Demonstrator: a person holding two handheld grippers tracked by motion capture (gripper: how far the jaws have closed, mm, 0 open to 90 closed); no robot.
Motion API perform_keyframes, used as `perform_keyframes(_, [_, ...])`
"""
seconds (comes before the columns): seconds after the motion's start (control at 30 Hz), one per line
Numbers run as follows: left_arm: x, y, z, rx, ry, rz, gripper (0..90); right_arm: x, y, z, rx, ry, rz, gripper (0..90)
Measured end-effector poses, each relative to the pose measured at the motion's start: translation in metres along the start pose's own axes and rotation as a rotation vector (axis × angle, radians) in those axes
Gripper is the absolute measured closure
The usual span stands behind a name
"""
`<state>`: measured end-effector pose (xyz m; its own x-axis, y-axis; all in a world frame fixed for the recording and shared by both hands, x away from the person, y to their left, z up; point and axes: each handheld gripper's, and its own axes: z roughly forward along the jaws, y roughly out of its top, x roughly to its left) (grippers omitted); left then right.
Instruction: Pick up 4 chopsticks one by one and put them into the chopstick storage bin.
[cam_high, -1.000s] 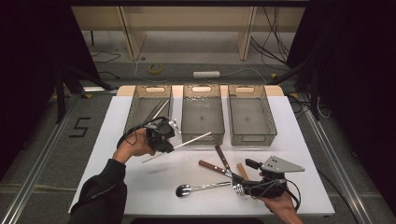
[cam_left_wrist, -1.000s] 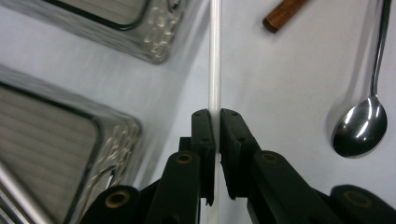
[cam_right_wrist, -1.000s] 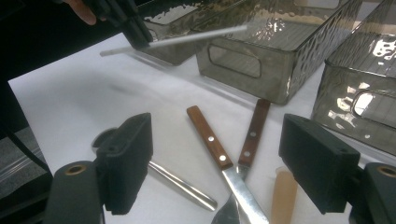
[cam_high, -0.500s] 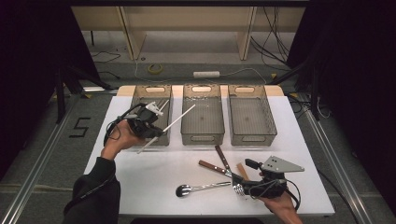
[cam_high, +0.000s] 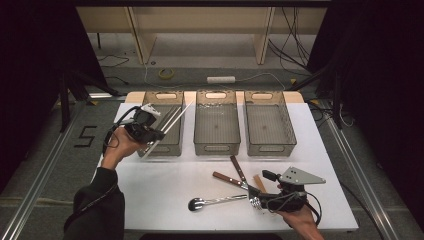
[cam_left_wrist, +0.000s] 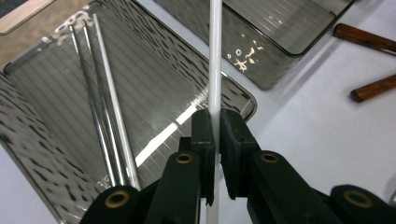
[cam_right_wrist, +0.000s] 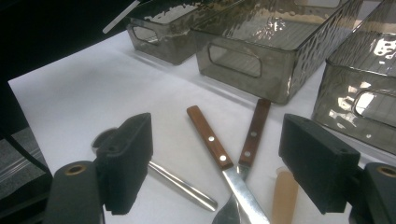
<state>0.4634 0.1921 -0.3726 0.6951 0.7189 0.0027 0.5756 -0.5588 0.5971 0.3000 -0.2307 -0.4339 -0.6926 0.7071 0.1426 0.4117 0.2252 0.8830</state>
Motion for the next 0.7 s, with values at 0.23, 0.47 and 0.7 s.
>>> perform_keyframes(0.23, [0.004, 0.000, -0.007, -0.030, 0.018, -0.022, 84.2, 0.000, 0.000, -0.001, 0.002, -0.002, 0.005, 27.0])
perform_keyframes(0.47, [0.010, 0.000, -0.011, -0.064, 0.029, -0.047, 84.2, 0.000, 0.000, 0.000, 0.002, -0.004, 0.006, 27.0])
perform_keyframes(0.7, [0.013, 0.007, -0.009, -0.083, 0.028, -0.070, 84.1, -0.001, -0.001, 0.000, 0.003, -0.002, 0.004, 27.0])
